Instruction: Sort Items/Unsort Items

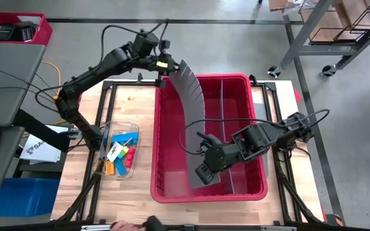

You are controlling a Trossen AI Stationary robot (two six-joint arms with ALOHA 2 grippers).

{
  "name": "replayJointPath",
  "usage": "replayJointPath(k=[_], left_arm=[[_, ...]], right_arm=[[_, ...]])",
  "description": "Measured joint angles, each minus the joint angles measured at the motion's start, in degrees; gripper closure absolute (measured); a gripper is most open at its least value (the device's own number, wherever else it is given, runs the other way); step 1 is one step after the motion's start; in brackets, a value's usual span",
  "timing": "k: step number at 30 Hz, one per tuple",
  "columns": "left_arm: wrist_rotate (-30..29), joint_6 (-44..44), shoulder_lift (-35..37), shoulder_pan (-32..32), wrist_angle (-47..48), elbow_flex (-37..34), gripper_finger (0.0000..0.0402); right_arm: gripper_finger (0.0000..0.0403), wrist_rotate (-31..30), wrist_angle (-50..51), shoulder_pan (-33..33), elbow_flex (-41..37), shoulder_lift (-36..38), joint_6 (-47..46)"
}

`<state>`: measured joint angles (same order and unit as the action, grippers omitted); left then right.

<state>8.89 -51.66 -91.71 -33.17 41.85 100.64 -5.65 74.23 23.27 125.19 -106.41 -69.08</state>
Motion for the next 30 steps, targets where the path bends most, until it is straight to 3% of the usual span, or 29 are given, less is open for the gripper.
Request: replayJointPath(k=[4, 9, 15, 20, 30], left_arm=[[-5.44, 1.89, 4.65, 0.68, 2.63, 0.00, 0.0357], [-7.74, 11.79, 10.05, 0.76, 8.70, 0.02, 0.0386], [-9.31, 27.60, 14.20, 0.56, 26.61, 0.13, 0.0398], [-9.78, 37.76, 14.61, 0.22, 34.44, 0.39, 0.0400], [-4.19, 37.11, 9.28, -3.93, 30.76, -0.26, 0.0401]], right_arm=[[0.0403, -0.79, 0.03, -0.02, 0.00, 0.00, 0.96], [0.0403, -0.20, 0.07, -0.48, 0.00, 0.00, 3.14], [0.0403, 2.31, 0.09, -1.01, 0.00, 0.00, 5.00], [0.0402, 3.44, 0.03, -1.15, 0.11, 0.07, 6.61], [0.0402, 3.55, -1.23, -1.16, 0.26, 1.70, 7.65]])
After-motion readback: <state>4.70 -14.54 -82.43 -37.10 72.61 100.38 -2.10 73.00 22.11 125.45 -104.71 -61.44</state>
